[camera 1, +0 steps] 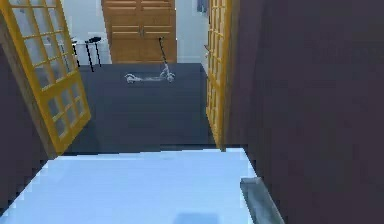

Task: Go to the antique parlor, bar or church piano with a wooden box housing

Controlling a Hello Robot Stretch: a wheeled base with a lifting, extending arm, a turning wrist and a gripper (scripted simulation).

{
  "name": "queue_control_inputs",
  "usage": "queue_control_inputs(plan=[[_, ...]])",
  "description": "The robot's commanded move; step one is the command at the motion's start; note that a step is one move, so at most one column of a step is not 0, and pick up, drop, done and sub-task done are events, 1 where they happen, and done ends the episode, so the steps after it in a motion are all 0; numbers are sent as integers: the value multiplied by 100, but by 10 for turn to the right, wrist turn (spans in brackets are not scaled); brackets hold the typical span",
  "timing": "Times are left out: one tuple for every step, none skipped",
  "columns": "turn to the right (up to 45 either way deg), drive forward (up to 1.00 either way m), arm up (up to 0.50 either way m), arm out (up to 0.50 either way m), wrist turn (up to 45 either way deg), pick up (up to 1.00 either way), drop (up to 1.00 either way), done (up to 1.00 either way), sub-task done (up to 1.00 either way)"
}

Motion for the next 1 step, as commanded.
queue_control_inputs(plan=[[0, 60, 0, 0, 0, 0, 0, 0, 0]])
